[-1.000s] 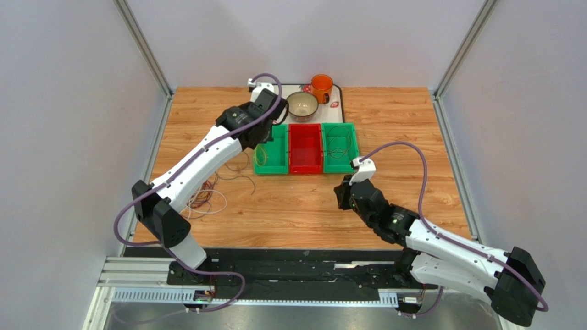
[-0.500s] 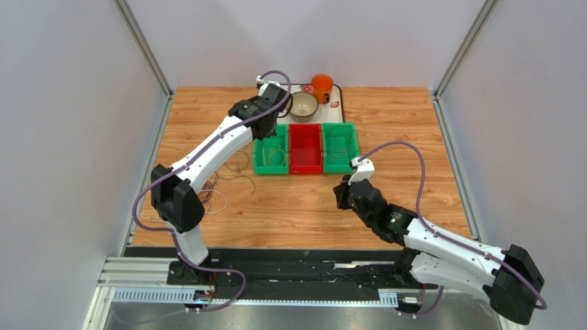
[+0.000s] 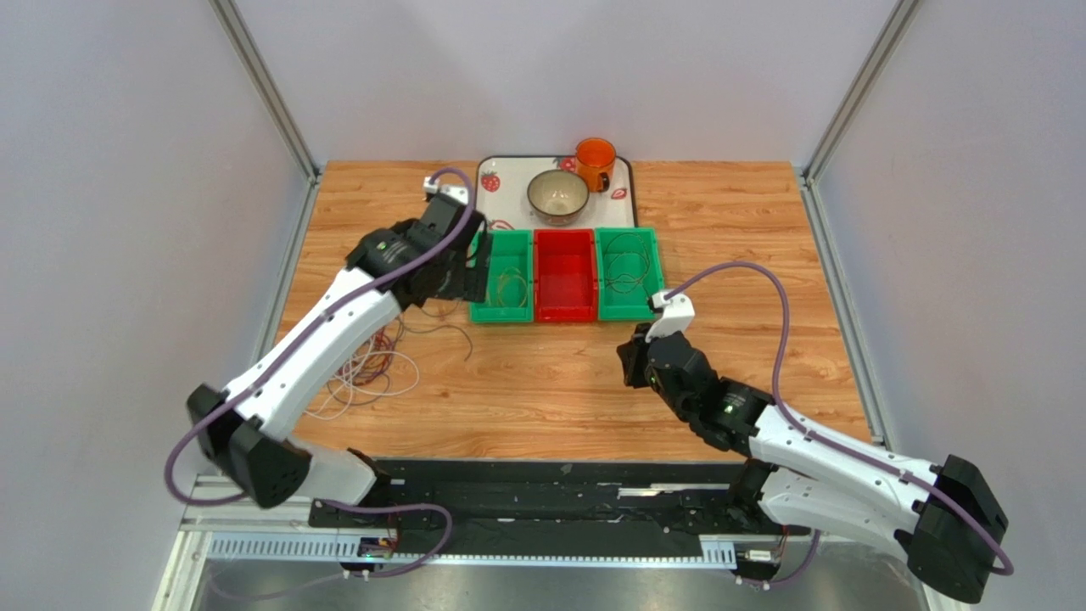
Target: Untangle the cables
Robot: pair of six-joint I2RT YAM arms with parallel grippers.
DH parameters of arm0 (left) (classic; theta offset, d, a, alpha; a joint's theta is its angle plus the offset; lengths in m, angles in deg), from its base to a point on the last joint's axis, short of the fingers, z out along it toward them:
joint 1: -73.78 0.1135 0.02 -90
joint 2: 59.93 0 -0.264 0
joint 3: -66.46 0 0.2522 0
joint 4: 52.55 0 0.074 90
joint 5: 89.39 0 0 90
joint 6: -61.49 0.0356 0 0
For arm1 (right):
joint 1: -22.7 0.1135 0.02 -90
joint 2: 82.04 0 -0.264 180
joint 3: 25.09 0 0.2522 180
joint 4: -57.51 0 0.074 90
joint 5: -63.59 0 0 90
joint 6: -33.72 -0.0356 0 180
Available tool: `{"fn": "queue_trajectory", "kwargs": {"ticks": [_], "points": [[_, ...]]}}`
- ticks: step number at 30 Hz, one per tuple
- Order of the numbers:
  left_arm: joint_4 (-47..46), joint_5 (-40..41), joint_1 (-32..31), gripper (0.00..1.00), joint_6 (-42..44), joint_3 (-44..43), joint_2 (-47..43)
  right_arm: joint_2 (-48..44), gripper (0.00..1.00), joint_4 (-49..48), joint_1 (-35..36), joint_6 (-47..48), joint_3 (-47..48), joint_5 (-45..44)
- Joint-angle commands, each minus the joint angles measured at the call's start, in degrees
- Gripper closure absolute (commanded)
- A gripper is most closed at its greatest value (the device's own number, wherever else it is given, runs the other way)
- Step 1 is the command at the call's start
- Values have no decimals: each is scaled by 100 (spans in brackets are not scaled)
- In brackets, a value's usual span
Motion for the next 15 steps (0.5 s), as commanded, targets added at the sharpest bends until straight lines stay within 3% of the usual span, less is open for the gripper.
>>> {"fn": "queue_trajectory", "kwargs": {"ticks": [1,6,8,11,12,15], "points": [[582,-259,31,2,-75,936,-1035,-320,100,-72,-13,-197,-45,-280],[380,-208,22,4,-146,2036,-2230,-698,100,-221,-22,232,-20,359],[266,-32,31,4,-120,2248,-2738,-559,100,362,-5,401,409,713],[12,66,31,3,-120,2521,-3415,-25,100,1355,-5,970,1744,1081],[-77,57,22,3,-85,2609,-3575,117,100,1630,-5,1085,2592,1239],[-376,206,22,3,-84,2872,-4032,618,100,2300,-5,1507,3634,1423]]}}
